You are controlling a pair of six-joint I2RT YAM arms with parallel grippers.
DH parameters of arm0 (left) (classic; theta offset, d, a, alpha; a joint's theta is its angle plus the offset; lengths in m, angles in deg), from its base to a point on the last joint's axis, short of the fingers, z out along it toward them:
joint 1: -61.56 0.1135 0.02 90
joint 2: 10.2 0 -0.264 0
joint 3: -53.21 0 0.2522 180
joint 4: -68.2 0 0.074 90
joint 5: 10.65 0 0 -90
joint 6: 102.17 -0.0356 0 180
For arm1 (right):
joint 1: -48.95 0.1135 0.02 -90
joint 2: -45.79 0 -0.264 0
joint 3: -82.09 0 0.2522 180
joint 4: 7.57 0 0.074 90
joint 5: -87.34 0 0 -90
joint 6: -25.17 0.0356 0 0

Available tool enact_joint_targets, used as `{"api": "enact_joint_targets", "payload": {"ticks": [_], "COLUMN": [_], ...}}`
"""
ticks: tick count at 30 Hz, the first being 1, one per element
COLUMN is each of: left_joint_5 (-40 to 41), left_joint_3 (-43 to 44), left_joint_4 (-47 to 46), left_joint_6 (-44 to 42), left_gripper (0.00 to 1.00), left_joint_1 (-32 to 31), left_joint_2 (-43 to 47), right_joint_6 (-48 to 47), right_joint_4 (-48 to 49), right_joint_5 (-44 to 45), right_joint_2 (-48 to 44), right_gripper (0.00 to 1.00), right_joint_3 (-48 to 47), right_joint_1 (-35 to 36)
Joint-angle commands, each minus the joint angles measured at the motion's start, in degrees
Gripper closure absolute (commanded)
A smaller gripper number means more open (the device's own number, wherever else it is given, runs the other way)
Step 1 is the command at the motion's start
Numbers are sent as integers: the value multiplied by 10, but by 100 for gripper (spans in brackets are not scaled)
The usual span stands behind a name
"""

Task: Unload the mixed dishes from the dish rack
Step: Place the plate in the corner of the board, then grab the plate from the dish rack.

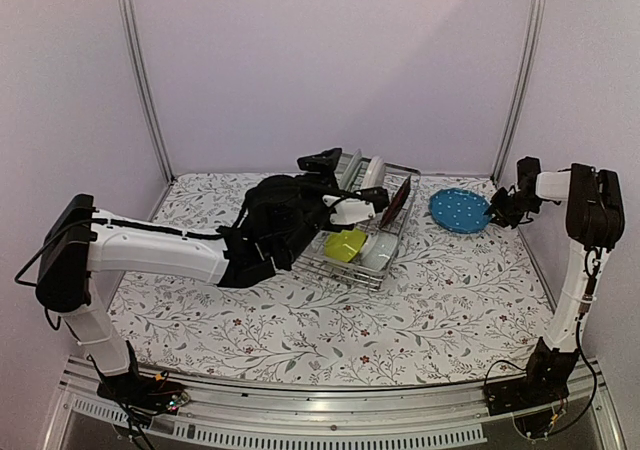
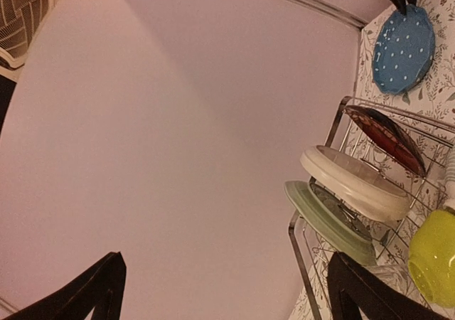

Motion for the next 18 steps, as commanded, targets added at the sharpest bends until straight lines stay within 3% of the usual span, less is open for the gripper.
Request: {"api": "enact_joint_targets", "payload": {"ticks": [1,9,18], "left_joint_5": [-1,-3,-31], "left_joint_3": [0,8,132], "left_joint_4": [8,45,258], "left_joint_6": [19,84,329], "left_gripper": [0,0,1], "left_joint_1": [10,27,101], "left_joint_2": [15,30,38], "right_joint_6": [-8,-26,-57], "right_joint_4": [-6,-42,-68], "right_joint_5": [8,33,17], "right_joint_2": [9,-7,-98], "right_gripper": [66,41,34], "right_joint_3": [-30,-41,-22], "right_joint_1": [0,1,2]}}
